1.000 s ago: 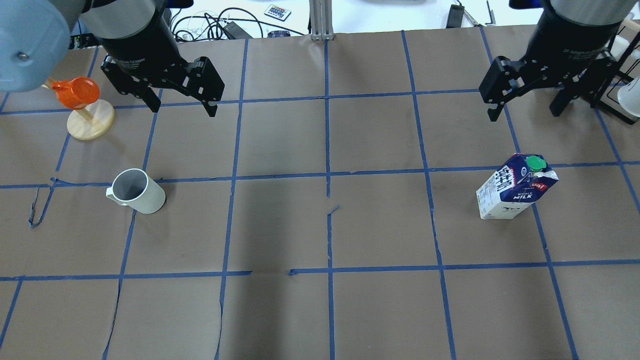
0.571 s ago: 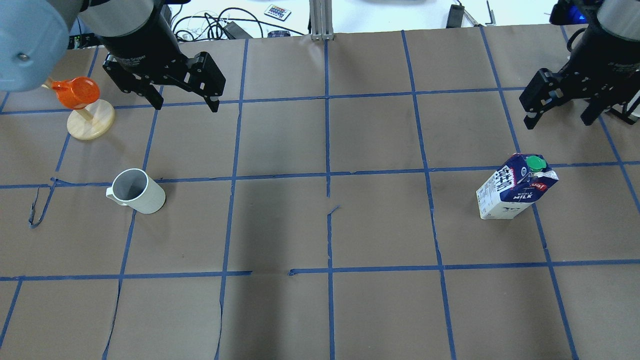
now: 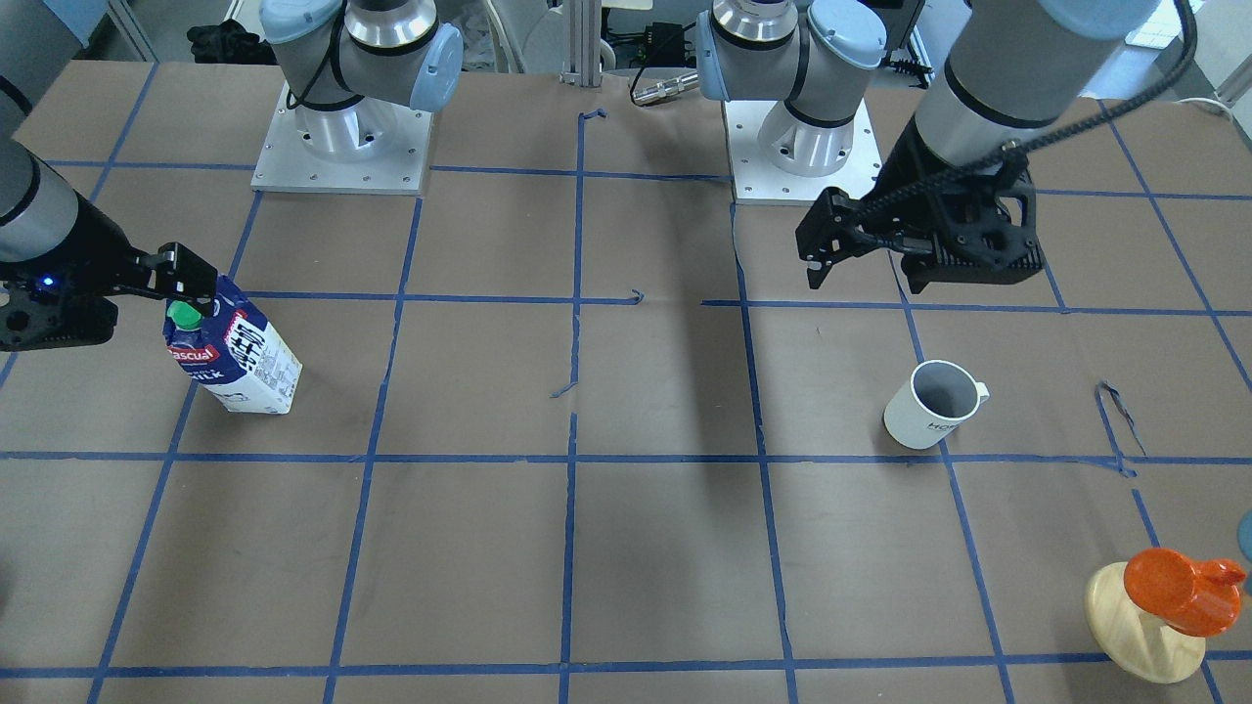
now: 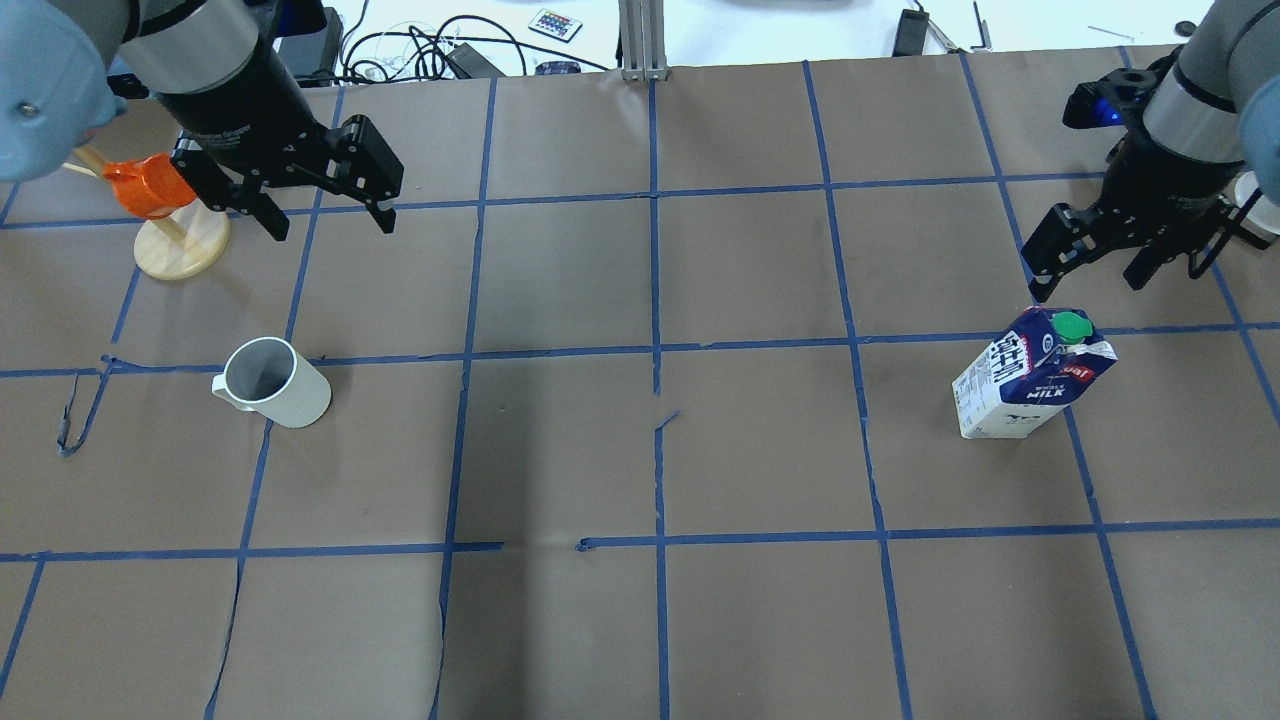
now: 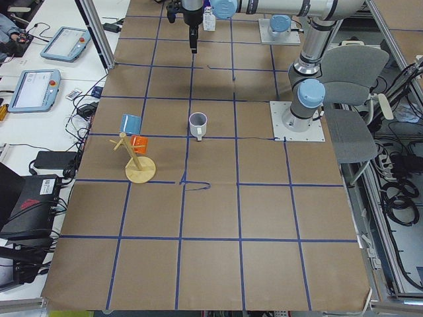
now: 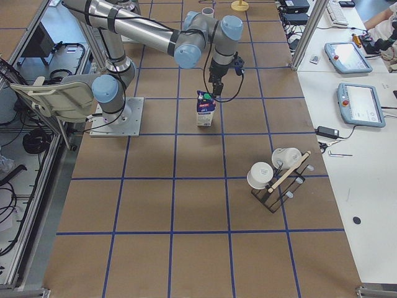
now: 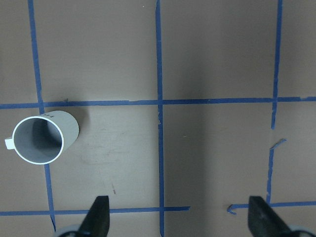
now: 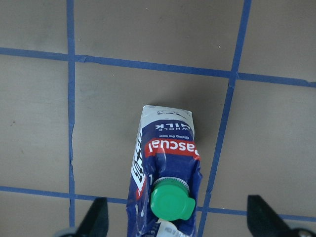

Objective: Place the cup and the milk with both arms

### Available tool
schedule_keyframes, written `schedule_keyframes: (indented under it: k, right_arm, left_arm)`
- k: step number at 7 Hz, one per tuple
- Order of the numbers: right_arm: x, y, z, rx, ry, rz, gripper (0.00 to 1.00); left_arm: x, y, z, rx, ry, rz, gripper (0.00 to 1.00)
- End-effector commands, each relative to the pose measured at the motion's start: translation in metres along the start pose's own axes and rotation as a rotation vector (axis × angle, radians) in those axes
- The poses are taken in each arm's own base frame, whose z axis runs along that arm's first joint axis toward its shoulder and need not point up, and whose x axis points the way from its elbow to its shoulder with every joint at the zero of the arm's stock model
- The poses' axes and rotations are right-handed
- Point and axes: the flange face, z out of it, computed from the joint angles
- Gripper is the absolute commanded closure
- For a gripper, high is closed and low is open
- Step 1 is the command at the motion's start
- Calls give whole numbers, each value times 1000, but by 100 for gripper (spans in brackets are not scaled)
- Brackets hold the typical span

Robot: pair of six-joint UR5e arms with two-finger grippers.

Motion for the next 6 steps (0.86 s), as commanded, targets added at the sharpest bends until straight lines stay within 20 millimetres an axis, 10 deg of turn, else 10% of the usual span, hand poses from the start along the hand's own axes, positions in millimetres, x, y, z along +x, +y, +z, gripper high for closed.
schedule_keyframes:
  k: [1,4,6]
  right_arm:
    - [4,-7,14,-14,-5,10,0]
    - [6,-15,30,-46,-16,30,0]
    - [6,-15,40,-73,-26,36,8]
  left_arm:
    - [-63,-11,61,-25,7,84,0]
    - [-130,-13,188,-35,-27,101,0]
    - [-139,-23,229,-99,-56,90,27]
